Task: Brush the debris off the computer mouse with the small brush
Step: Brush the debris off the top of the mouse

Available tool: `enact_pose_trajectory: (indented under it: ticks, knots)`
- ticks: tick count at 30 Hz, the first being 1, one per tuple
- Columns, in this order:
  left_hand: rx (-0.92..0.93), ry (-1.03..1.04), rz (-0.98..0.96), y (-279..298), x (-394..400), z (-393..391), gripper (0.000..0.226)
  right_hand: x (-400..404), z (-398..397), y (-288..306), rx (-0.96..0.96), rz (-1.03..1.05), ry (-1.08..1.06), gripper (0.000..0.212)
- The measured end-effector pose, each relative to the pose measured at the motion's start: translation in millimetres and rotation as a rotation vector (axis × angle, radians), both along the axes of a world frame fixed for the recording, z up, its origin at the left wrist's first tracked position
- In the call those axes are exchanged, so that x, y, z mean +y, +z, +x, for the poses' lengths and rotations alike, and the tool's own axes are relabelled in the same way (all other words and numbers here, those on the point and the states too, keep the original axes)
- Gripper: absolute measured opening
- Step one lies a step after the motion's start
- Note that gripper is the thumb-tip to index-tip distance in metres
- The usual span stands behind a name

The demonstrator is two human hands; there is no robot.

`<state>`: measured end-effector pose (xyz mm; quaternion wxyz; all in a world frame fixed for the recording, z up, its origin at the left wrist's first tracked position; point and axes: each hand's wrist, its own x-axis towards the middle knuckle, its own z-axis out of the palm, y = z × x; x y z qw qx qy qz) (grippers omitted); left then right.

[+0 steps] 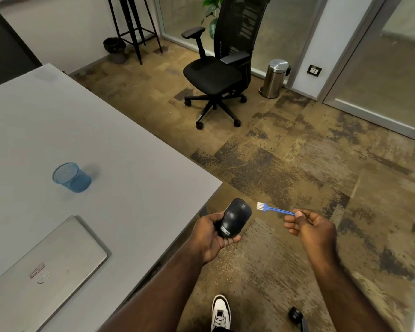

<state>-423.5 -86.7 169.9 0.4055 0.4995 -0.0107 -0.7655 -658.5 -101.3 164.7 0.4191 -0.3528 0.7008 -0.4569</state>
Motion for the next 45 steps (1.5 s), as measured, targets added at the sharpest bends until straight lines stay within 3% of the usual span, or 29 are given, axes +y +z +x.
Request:
enact_pose_trajectory:
  ticks: [5, 12, 19, 23, 26, 30, 35, 40, 45]
  knots:
    - [0.034, 0.009, -0.003, -2, -3, 0, 0.028, 7, 9, -2, -0.023, -0.008, 0.143, 0.017]
    - [0.068, 0.019, -0.002, -6, -2, 1, 0.025, 2, 4, 6, -0.057, -0.025, -0.028, 0.018]
    - [0.084, 0.019, -0.008, -9, -5, 1, 0.027, 11, 17, 11, -0.018, -0.056, 0.113, 0.018]
    - [0.072, 0.008, -0.013, -8, -5, 2, 0.028, 5, 9, 7, 0.037, -0.049, 0.008, 0.016]
    - [0.059, 0.008, -0.009, -8, -4, 3, 0.029, 2, 1, 11, -0.035, -0.1, -0.018, 0.017]
    - [0.057, 0.0, -0.016, -8, -6, 2, 0.027, 6, 8, 12, -0.01, -0.07, 0.127, 0.017]
    - [0.023, -0.02, -0.015, -5, -4, 0, 0.029, -2, 6, 13, 0.035, -0.04, -0.024, 0.015]
    - [-0.013, -0.031, -0.026, -2, -3, -2, 0.036, 0, 18, 15, 0.007, -0.061, 0.094, 0.015]
    - [-0.049, -0.061, -0.054, -1, 0, -2, 0.038, -6, 9, 12, 0.098, -0.008, -0.005, 0.014]
